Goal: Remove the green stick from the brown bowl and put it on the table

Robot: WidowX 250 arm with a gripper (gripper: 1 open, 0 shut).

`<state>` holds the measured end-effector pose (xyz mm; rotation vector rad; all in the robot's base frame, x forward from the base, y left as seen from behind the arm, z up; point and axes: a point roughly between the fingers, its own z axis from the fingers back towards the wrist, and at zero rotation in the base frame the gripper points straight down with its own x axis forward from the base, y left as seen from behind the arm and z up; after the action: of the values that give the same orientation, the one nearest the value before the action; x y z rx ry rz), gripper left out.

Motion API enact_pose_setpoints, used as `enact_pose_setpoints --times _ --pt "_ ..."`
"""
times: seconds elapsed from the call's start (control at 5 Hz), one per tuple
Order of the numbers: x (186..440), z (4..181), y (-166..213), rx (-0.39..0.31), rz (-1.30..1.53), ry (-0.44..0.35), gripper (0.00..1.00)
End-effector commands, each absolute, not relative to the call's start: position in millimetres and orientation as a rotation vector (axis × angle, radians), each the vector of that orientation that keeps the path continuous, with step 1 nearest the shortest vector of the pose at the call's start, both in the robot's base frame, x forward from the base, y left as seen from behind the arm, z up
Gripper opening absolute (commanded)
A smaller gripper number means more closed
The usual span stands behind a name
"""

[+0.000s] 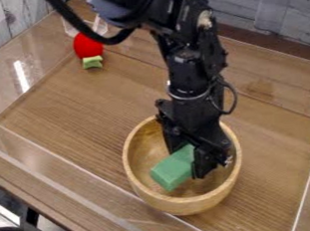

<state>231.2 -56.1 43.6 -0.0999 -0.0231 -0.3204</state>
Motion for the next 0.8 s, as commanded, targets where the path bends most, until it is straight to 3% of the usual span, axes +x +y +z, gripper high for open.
enact_pose_setpoints --times 0.0,0.6 --pt "246.8 58.2 -59.1 -0.099 -0.31 -0.077 0.0" --pt "252.2 63.0 -53.8 -0.094 -0.293 -0.08 0.0"
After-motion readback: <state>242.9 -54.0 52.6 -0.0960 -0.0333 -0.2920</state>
